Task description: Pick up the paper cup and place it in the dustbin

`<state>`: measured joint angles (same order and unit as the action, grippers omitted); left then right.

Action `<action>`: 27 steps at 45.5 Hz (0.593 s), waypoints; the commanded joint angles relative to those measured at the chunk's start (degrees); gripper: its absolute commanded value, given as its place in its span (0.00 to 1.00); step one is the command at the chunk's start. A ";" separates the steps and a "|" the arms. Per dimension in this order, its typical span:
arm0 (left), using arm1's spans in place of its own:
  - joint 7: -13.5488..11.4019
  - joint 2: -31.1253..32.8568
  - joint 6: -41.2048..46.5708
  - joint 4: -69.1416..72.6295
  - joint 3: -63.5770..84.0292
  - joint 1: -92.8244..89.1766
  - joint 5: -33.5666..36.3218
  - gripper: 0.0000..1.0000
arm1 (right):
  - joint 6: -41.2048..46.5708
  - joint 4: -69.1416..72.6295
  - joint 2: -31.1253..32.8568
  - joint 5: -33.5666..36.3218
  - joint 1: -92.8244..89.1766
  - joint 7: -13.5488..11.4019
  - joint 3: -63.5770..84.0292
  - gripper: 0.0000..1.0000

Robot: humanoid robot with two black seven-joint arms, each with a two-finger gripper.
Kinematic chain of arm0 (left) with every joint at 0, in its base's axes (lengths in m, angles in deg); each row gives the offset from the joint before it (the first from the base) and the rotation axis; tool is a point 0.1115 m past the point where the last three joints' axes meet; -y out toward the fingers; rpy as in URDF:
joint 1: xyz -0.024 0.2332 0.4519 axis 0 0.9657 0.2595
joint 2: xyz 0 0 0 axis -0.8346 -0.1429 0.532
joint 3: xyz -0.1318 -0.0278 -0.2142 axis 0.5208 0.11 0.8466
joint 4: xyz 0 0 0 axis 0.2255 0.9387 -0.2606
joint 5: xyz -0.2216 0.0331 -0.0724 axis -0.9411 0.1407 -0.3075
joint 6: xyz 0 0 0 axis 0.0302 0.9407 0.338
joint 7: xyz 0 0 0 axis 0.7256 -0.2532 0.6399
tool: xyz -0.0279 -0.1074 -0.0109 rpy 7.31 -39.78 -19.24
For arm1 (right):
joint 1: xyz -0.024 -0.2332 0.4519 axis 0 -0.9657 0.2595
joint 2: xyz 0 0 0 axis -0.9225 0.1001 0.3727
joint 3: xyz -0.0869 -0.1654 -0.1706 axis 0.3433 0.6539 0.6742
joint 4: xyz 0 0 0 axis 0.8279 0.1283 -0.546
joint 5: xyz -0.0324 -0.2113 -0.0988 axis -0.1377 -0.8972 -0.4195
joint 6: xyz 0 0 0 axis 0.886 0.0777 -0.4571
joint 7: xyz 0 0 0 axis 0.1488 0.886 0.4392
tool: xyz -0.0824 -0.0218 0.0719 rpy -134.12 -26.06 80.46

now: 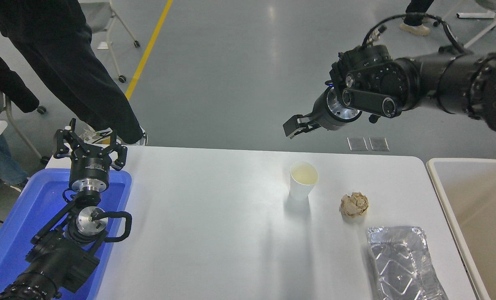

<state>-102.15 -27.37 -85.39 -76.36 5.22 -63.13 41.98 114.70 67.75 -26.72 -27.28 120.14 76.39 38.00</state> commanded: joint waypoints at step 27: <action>0.00 0.00 0.00 0.00 0.00 0.00 0.00 0.99 | -7.87 -12.58 -0.45 -8.65 -20.36 -1.07 -5.36 1.00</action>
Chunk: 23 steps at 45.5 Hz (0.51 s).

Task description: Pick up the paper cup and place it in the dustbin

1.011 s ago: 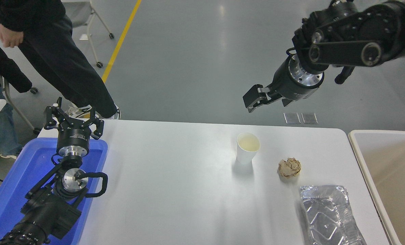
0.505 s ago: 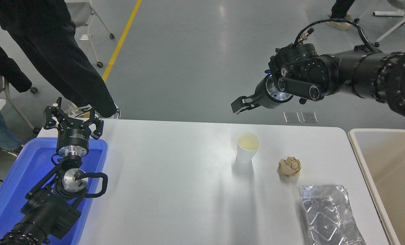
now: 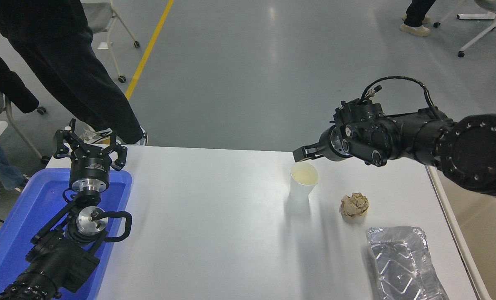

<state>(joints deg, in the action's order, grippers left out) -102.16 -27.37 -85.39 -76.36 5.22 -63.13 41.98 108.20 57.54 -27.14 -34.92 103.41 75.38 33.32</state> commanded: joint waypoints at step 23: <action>0.01 0.00 0.00 0.00 0.00 0.00 0.00 0.99 | -3.66 -5.45 -0.03 -3.11 -8.99 -0.07 -2.78 0.93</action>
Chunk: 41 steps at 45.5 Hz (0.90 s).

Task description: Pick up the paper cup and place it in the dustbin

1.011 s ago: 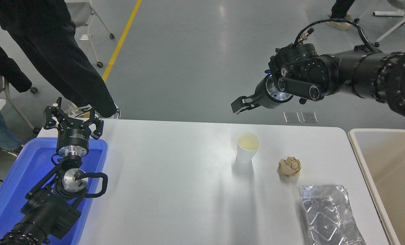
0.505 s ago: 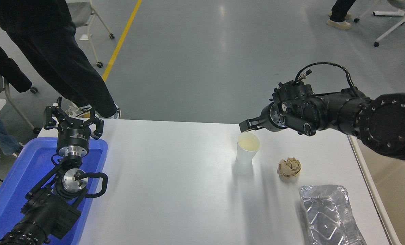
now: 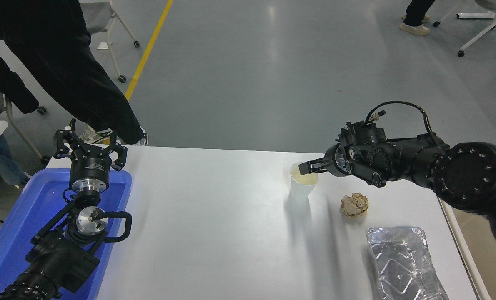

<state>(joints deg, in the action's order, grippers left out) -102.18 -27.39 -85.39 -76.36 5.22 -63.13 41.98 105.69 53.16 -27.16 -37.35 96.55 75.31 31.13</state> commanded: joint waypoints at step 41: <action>-0.06 -0.07 0.00 0.00 0.00 0.00 0.00 0.99 | -1.05 -0.72 0.00 -0.60 -3.02 0.09 -0.51 0.00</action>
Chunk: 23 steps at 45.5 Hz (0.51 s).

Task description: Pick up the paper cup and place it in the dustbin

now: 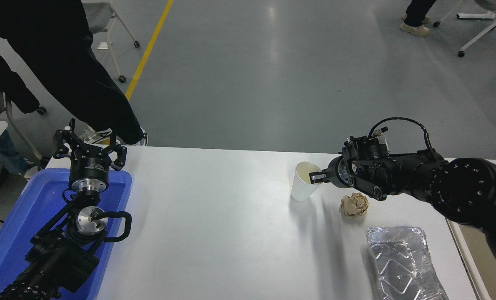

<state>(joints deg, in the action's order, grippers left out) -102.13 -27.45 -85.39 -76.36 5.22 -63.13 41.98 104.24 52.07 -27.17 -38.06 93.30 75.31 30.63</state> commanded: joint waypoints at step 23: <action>-0.02 -0.01 0.00 0.00 0.00 0.00 0.00 0.99 | 3.03 6.70 0.00 1.34 8.40 0.09 0.08 0.00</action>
<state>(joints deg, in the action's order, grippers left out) -102.16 -27.46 -85.39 -76.36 5.22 -63.13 41.98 105.72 54.85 -27.17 -37.14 97.29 75.40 30.65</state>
